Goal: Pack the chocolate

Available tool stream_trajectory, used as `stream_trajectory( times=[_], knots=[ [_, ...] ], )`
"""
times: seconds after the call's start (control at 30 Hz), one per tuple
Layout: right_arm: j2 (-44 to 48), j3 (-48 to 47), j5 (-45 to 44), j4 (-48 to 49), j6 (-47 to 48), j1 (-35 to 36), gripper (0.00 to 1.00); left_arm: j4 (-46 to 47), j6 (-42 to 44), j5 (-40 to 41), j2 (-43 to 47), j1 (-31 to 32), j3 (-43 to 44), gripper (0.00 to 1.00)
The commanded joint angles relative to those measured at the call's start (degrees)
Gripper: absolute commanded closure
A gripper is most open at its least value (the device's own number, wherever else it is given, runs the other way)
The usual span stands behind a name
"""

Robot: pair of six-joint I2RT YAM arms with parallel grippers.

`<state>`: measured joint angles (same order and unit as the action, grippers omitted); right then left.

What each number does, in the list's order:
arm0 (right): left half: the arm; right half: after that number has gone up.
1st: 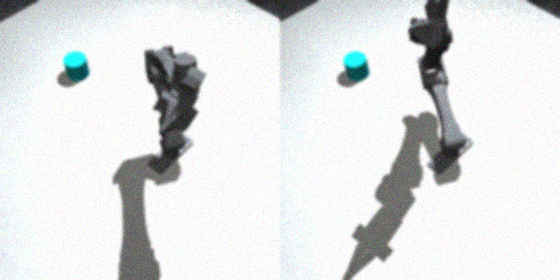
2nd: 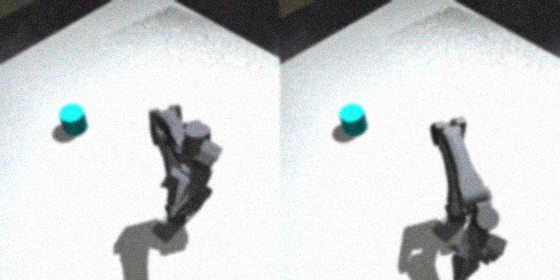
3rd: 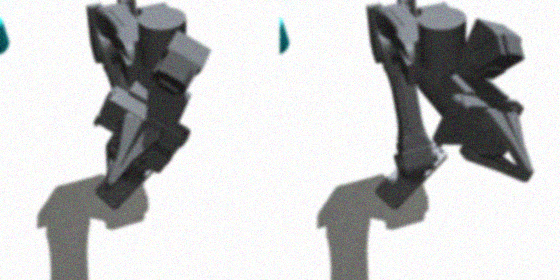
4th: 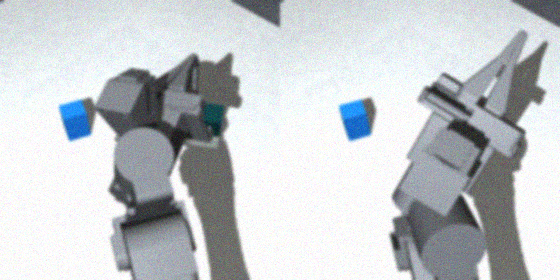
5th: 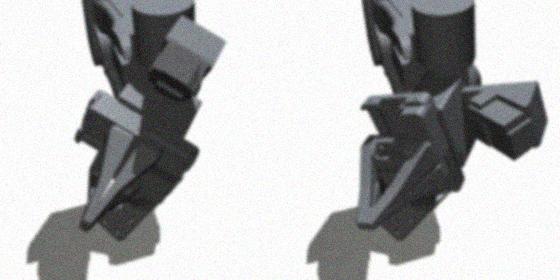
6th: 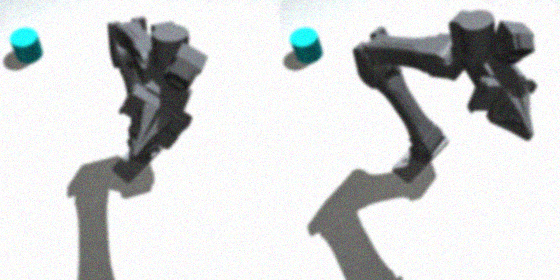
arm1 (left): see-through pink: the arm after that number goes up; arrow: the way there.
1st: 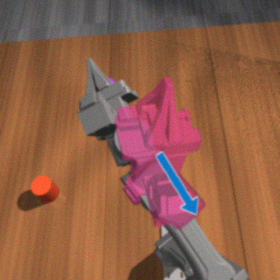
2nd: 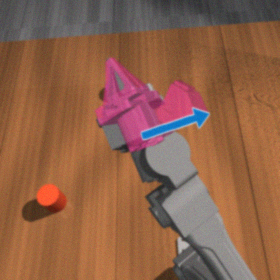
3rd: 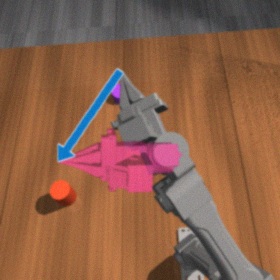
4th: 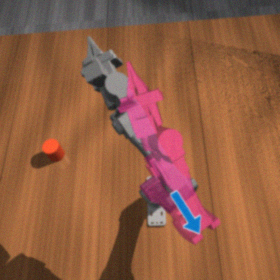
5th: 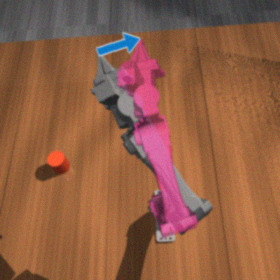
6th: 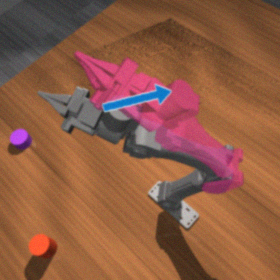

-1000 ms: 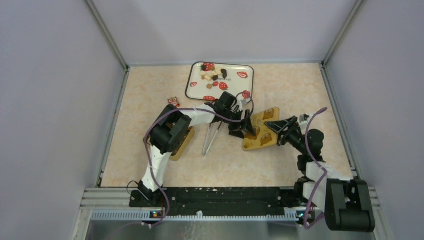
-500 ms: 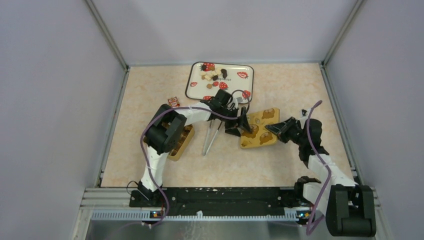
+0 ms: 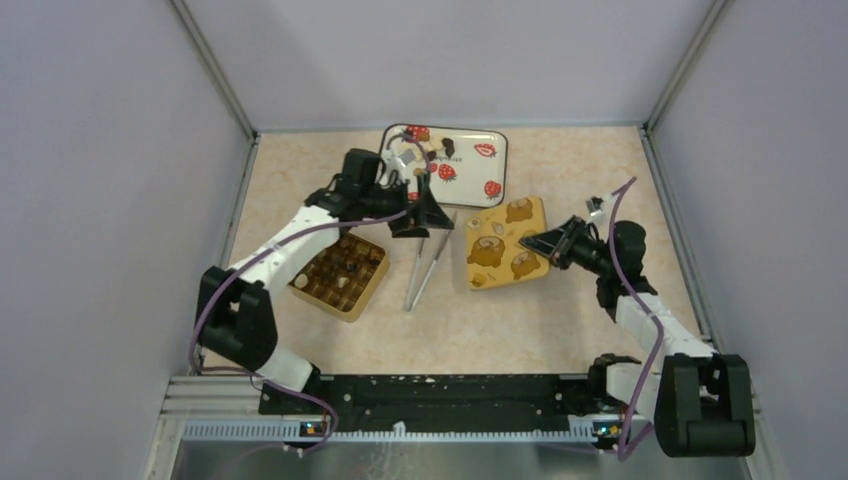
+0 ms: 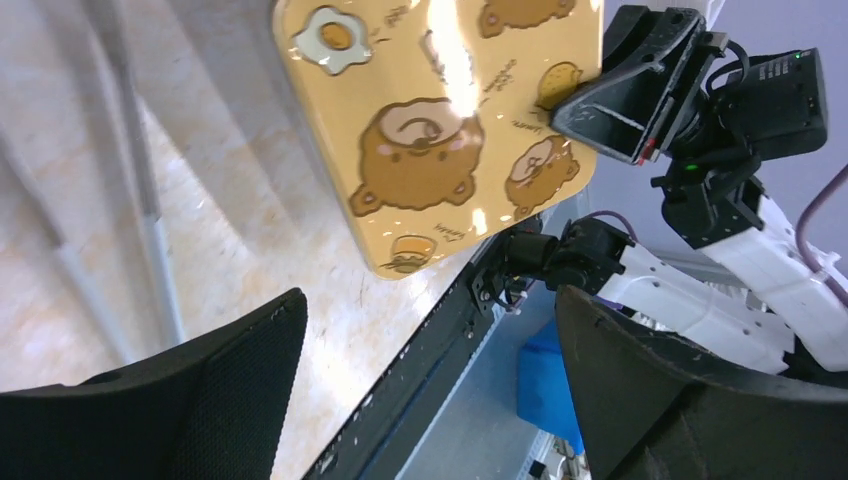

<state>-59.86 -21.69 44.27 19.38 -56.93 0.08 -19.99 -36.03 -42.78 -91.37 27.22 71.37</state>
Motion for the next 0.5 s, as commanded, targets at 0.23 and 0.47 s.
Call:
stream_trajectory(
  times=[0.23,0.47],
  knots=[
    [-14.3,-11.8,6.7,46.1,-20.2,13.0,1.0,1.7,1.1,-5.5,15.7,-5.2,-10.4,0.01],
    [-30.9,-15.4,3.3,79.2,-39.3,16.8,1.0,10.9,-7.1,-7.7,22.9,-9.3,-18.5,0.04]
  ],
)
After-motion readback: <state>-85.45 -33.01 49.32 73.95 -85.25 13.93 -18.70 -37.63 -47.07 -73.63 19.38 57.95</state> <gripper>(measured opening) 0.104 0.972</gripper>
